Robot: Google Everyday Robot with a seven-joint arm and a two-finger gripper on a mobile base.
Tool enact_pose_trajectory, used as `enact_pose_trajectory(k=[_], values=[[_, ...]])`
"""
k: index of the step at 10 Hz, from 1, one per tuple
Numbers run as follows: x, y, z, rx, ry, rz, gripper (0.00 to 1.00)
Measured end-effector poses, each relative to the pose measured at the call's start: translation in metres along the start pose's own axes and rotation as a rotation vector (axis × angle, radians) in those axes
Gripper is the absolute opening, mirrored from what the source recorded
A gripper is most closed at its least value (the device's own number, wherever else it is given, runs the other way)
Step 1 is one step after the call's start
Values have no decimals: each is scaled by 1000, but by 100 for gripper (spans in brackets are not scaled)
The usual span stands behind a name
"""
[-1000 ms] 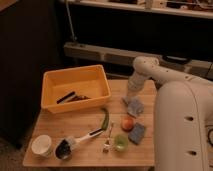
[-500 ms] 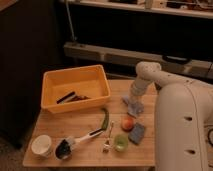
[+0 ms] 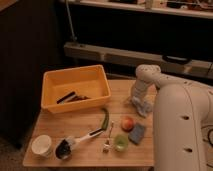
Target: Place towel in paper cup
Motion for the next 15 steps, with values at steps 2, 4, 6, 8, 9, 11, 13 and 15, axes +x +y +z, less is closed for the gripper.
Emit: enact_pose_trajectory(k=[2, 4, 6, 8, 9, 11, 13, 15], values=[[0, 1, -27, -11, -27, -9, 80], [1, 1, -52, -36, -57, -21, 80], [0, -1, -63, -36, -79, -24, 80], [-1, -6, -56, -20, -70, -20, 80], [-1, -9, -47, -13, -58, -15, 80], [-1, -18, -14, 14, -13, -1, 80], [-1, -28, 4, 31, 6, 18, 80], [-2, -41, 6, 59, -1, 39, 77]])
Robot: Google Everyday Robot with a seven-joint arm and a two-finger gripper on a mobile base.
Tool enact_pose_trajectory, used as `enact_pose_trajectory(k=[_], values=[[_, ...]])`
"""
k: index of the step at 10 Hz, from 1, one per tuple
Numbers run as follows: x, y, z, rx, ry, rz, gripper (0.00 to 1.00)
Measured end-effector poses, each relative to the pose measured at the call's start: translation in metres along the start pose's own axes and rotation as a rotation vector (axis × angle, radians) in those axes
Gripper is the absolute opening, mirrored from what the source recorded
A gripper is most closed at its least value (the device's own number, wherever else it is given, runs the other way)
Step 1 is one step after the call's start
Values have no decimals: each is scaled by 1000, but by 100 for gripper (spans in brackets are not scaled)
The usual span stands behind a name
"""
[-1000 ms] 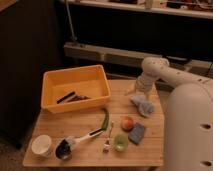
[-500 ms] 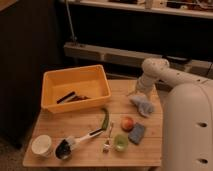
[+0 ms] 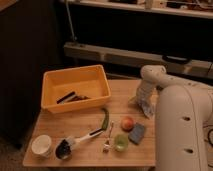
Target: Place towel in paper cup
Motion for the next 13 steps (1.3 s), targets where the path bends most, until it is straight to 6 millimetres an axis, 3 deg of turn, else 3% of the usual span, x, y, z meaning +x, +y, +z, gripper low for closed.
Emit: enact_pose_trajectory(k=[1, 3, 8, 10, 13], values=[[-2, 0, -5, 6, -8, -1, 71], [-1, 1, -25, 10, -15, -5, 49], [1, 20, -22, 5, 4, -40, 2], [-2, 12, -30, 6, -3, -24, 5], [-7, -10, -34, 23, -2, 6, 34]])
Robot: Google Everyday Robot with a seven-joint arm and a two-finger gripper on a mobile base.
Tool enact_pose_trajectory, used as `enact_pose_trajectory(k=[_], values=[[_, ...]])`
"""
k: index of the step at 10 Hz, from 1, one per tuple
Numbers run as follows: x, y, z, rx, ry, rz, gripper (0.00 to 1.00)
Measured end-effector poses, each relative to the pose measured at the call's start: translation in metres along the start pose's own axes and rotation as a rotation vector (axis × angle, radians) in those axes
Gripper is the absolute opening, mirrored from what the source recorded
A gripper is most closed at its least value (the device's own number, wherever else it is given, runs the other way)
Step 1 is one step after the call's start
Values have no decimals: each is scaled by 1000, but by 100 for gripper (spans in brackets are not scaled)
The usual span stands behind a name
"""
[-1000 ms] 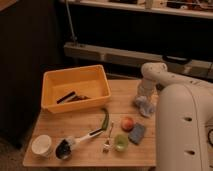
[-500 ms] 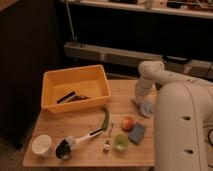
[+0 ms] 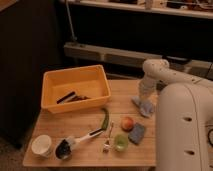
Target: Place towel in paper cup
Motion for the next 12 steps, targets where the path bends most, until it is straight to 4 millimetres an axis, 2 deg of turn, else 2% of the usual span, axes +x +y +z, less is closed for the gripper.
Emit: enact_pose_trajectory(k=[2, 3, 5, 8, 10, 12], values=[[0, -15, 14, 9, 25, 20, 52], [0, -19, 26, 14, 44, 26, 65], [0, -23, 33, 14, 54, 35, 78], [-1, -24, 17, 1, 18, 39, 80], [0, -23, -5, -22, -12, 37, 80], [0, -23, -15, -29, -28, 30, 80]])
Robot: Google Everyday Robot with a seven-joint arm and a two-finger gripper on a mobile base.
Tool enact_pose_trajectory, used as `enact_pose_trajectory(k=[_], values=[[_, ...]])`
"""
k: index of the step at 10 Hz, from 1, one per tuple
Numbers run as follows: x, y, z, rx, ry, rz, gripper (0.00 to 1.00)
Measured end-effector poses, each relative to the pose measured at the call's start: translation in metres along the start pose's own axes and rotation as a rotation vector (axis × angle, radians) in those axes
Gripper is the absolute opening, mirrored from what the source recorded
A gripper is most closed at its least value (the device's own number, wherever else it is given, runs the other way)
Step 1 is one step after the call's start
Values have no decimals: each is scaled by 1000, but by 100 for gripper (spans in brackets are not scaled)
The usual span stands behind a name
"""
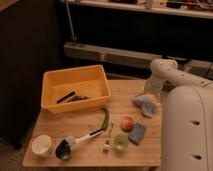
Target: Place towel in paper cup
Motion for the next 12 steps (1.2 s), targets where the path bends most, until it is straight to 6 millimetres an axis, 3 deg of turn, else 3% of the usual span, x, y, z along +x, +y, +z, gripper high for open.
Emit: enact_pose_trajectory(k=[9, 10, 12], values=[[6, 20, 36, 1, 45, -43, 80], [6, 25, 39, 2, 53, -50, 78], [7, 31, 43, 4, 66, -60, 61]])
